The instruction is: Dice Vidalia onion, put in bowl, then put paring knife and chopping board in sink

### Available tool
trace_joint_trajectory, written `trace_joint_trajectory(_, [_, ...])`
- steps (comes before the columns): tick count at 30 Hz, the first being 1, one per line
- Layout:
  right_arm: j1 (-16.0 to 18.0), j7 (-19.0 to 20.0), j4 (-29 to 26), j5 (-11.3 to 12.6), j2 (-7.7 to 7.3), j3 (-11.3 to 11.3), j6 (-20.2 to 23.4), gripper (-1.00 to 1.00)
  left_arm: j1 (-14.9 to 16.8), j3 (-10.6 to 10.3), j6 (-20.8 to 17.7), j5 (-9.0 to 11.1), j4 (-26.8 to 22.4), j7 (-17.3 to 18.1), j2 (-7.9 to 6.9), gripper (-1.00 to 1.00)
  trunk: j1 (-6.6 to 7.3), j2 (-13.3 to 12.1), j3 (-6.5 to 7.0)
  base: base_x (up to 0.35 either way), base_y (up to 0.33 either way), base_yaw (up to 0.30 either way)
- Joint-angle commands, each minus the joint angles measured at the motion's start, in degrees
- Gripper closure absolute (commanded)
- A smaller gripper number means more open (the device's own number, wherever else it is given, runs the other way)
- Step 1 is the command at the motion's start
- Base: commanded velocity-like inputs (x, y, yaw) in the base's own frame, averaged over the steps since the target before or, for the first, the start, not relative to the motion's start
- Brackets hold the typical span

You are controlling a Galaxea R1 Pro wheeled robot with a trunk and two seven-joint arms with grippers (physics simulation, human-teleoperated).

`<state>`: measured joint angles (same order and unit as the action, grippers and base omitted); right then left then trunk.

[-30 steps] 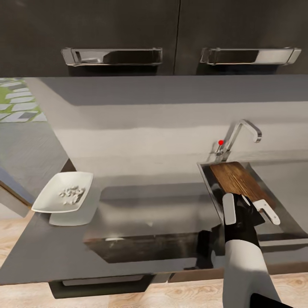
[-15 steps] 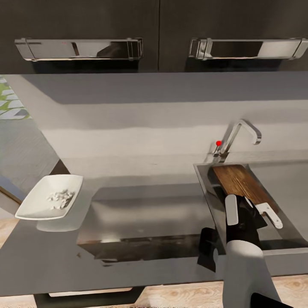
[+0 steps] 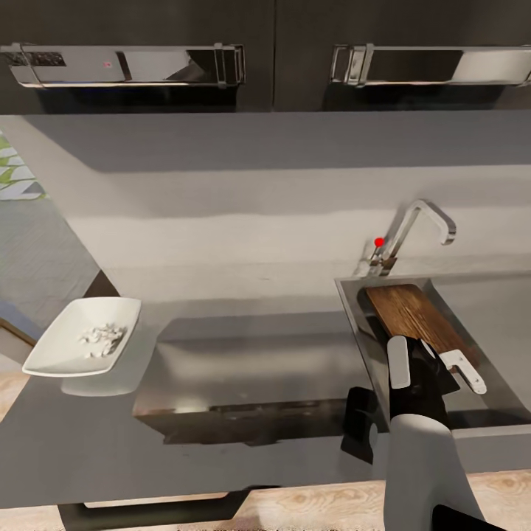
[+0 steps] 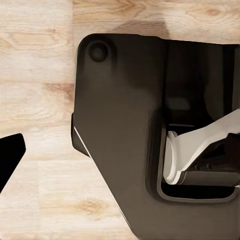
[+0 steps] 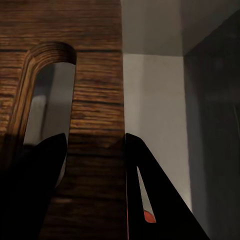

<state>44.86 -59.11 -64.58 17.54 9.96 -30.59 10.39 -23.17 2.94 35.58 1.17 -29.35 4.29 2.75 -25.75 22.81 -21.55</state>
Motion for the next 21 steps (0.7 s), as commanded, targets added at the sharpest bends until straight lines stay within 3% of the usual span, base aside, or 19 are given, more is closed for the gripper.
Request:
trace_joint_trajectory(1, [0.05,-0.15,-0.11,-0.05,0.04,-0.08,0.59,1.00,-0.03,0.31,0.01,0.10,-0.10,0.45,0.06,-1.00,-0.03,0.11,-0.18,0.000,0.000,0.000])
trace_joint_trajectory(21, [0.05,-0.04,-0.03,0.39,0.04,-0.09,0.59,1.00,-0.03,0.31,0.01,0.15,-0.10,0.45,0.06,-1.00,-0.03,0.11,-2.02,0.000,0.000,0.000])
